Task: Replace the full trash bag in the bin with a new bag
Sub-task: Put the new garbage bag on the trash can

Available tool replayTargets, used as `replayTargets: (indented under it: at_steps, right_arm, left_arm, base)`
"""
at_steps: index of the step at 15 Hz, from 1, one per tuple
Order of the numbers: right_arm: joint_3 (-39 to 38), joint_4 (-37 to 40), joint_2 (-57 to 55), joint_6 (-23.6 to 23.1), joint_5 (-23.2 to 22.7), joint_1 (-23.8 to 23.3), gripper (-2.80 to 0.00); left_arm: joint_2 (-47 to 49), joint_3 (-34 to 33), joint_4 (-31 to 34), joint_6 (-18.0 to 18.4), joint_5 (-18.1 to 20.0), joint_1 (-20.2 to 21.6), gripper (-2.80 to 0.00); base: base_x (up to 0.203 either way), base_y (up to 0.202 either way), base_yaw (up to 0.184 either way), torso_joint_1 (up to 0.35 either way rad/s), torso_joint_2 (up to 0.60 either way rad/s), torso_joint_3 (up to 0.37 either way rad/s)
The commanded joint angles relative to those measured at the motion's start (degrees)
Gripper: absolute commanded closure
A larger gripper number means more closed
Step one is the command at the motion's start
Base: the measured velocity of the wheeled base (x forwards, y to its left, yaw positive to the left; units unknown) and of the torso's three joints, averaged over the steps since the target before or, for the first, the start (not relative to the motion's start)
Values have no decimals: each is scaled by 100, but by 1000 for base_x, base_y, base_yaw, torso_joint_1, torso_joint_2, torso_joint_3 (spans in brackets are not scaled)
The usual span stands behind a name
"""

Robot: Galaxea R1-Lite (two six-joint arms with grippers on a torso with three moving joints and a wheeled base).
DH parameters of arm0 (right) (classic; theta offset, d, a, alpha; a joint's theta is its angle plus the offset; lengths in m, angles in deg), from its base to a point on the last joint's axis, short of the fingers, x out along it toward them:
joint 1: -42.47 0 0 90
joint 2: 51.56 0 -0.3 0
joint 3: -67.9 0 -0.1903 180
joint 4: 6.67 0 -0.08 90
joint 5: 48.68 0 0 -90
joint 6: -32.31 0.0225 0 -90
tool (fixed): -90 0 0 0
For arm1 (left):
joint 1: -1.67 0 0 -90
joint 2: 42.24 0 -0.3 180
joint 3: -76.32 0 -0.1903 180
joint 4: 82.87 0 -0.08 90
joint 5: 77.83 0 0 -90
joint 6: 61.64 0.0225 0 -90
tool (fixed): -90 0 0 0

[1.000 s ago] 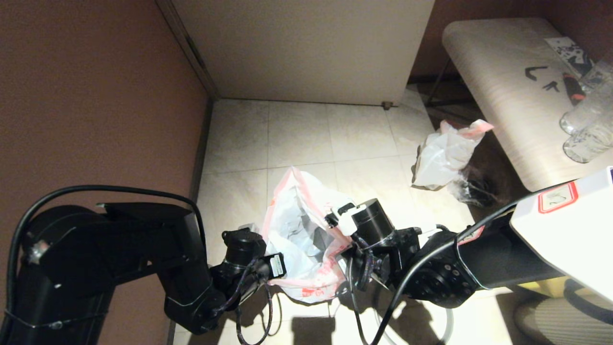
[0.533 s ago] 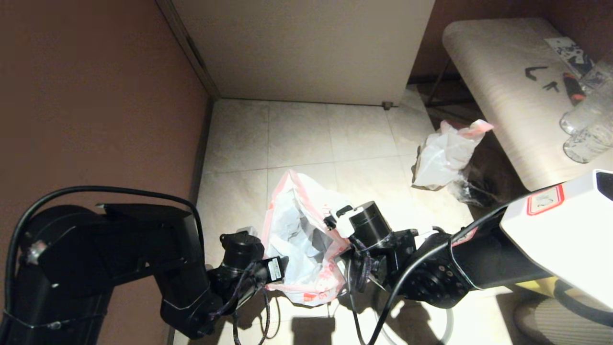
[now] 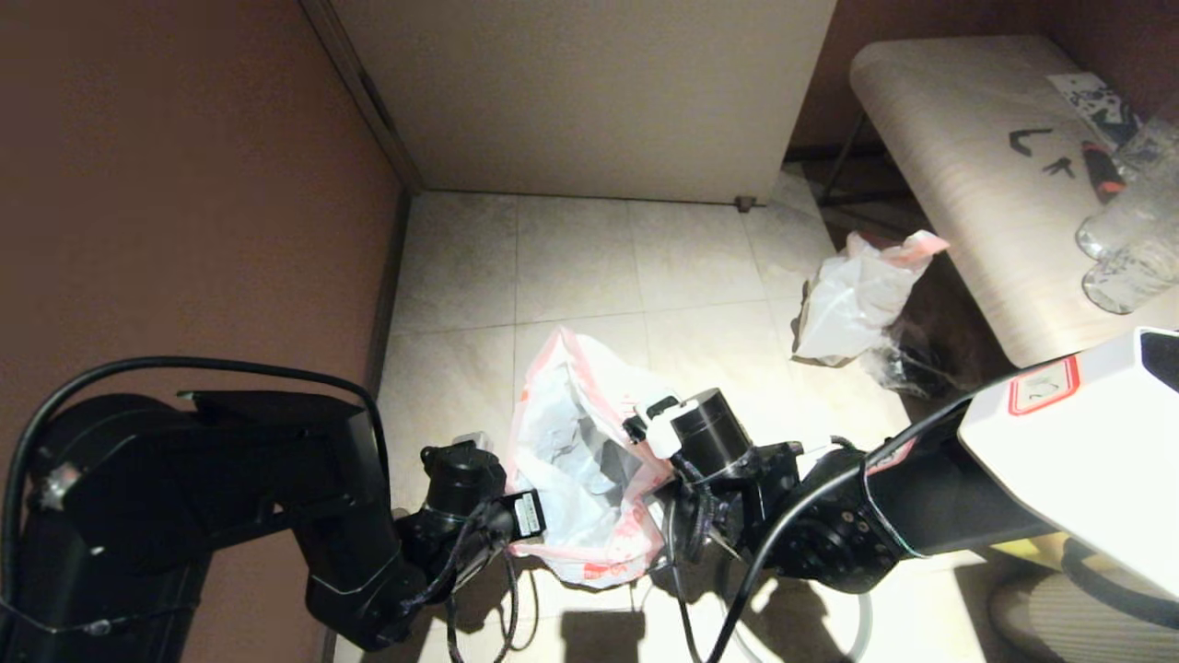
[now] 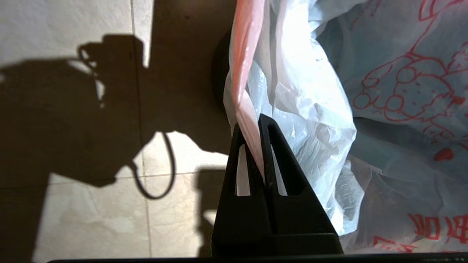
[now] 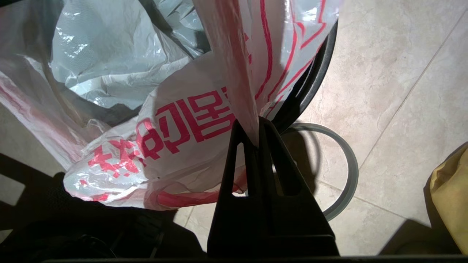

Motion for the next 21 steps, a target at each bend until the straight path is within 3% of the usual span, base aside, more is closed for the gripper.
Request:
replayTargets:
  at_steps: [1,4,8,12,14,18,21]
  right_arm:
    - [-2,-7,-18,2,5,4,0]
    - [-92,5,104,27,14,2,0]
    - [-198,52,397,26,22,-29,0]
    - [-847,0,513,62,100,-14,0]
    - [-817,-6,537,213,144,-60,0]
    - [25,-99,384,228,-189,-459,0]
    - [187,-914,99,121,-433,-739,0]
  left_arm:
    - [14,6,-15,-16,-3,5,0]
    - [-47,-49,-108,-23,-3,5,0]
    - [-131,-424,-858,46,20,-21,0]
    - [-370,-597,-952,63,58,-21,0]
    - [-393,-463,-1028,64,108,-79,0]
    - [-397,398,-546,691,128,-151,0]
    - [-537,1111,274,853,48,79,0]
  base:
    - [0,0,0,0,0,0]
    - [0,0,0,0,0,0]
    - [0,0,0,0,0,0]
    - [0,0,0,0,0,0]
    - [0,0,0,0,0,0]
    - [0,0,0,0,0,0]
    - [0,0,0,0,0,0]
